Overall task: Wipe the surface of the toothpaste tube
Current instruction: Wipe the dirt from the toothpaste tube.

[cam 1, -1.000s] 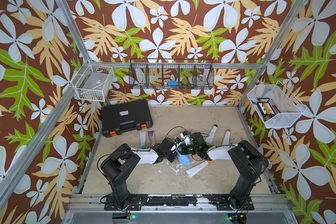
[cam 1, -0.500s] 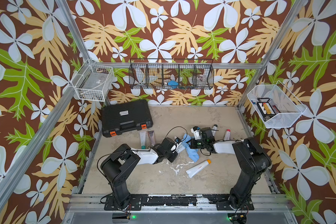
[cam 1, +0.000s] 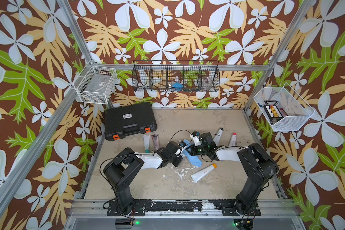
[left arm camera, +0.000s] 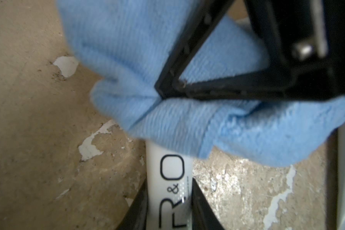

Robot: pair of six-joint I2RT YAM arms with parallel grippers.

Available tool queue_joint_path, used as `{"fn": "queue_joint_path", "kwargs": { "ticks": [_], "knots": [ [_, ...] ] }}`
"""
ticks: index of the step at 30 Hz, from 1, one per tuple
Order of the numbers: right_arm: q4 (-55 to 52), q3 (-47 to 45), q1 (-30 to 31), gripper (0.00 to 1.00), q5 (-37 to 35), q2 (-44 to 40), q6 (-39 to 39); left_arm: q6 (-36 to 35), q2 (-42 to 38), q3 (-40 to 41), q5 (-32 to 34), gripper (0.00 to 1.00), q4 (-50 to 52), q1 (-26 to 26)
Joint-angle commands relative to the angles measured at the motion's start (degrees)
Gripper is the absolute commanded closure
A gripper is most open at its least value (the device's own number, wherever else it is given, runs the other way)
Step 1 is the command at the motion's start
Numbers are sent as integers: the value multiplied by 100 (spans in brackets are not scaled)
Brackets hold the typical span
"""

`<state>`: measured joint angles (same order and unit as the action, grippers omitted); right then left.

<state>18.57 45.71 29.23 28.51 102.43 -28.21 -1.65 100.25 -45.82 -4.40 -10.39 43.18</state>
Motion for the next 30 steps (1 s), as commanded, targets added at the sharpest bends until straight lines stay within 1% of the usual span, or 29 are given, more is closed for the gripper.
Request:
{"fn": "queue_joint_path", "kwargs": {
  "ticks": [1,5,9,11,14,19,25,30],
  "knots": [
    [-125,-59,307,100,228,6,-327,-11,28,-52,-24,73,-38,6],
    [298,-174,593,100,412,45,-714,-11,38,-58,-21,73,-41,6],
    [549,-263,700,100,480,34,-910,-11,48,-58,-25,73,-37,6],
    [627,-325,701,100,403,48,-888,-12,39,-58,-21,73,-36,6],
    [562,-378,682,100,79,117,-636,-11,21,-45,-25,73,-37,6],
    [404,-392,414,100,-164,165,-362,-19,-14,-14,-25,73,-52,6],
    [483,-540,-173,100,-104,39,-78,-37,-57,29,-55,73,-60,6],
    [176,-401,-592,100,-203,87,168,-37,-101,65,-61,73,-70,6]
  ]
}}
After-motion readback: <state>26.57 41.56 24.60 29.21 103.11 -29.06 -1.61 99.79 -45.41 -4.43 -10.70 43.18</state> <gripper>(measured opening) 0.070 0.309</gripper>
